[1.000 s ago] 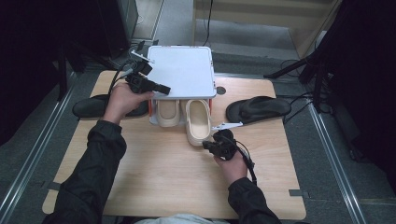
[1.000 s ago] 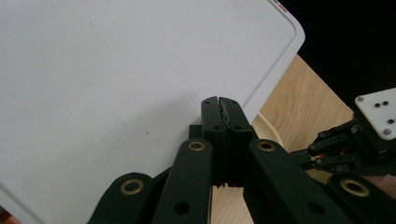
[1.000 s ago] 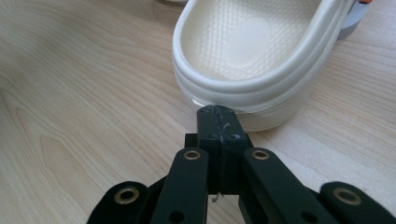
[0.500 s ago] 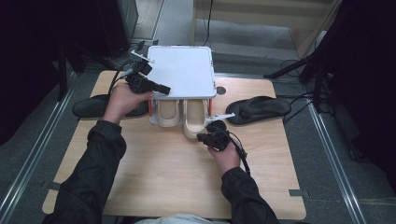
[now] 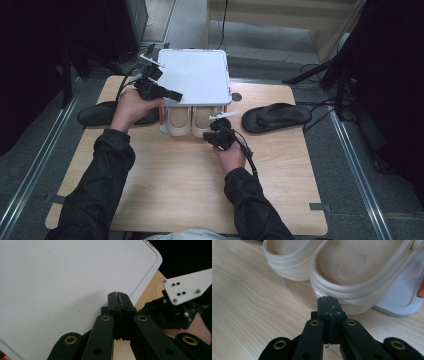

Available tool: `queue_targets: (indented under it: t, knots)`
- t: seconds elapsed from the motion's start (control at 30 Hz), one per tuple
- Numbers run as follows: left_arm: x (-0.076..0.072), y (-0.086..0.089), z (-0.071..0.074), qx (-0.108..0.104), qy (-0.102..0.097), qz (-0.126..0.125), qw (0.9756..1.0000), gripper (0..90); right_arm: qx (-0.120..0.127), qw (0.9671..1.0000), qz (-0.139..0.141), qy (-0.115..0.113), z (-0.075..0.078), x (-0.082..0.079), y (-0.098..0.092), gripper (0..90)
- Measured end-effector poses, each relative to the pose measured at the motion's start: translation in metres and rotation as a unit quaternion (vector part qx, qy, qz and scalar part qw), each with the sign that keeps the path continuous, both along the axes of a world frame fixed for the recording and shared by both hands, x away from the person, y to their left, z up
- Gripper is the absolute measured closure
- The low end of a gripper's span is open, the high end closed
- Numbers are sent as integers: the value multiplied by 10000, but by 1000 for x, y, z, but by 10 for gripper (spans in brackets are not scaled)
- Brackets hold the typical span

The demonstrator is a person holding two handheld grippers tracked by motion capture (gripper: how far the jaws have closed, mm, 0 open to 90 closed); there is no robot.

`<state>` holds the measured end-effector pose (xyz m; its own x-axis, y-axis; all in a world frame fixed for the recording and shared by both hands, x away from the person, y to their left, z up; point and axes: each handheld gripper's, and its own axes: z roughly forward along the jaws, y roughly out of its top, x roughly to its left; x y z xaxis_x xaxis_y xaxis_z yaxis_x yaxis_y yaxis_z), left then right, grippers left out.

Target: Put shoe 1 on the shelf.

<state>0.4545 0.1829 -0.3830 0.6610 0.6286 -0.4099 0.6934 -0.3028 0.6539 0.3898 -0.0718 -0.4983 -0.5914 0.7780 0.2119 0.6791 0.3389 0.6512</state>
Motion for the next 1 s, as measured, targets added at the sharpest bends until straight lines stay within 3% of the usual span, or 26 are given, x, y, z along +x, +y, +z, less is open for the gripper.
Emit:
queue_targets:
  t: [0.4, 0.47, 0.63, 0.7, 0.8, 1.0]
  knots:
    - [0, -1, 1, 44, -80, -47, 9999, 900, 48, 10000, -72, -47, -2, 9, 11, 900]
    - [0, 1, 0, 3, -97, -71, 9999, 900, 174, 9998, -46, 11, -1, 8, 9, 900]
    - [0, 4, 2, 53, -129, 51, 9999, 876, 199, 9998, 59, -43, 3, -2, 5, 900]
    - [0, 5, 3, -28, -24, 31, 10000, 821, 239, 9996, 139, -59, 7, -9, -1, 898]
    - [-5, 8, 10, -127, -21, 120, 9998, 701, 226, 9994, 242, -121, 15, -23, -15, 888]
    - [-16, 9, 18, 12, 0, 29, 10000, 448, 383, 9985, 360, -159, 23, -39, -36, 826]
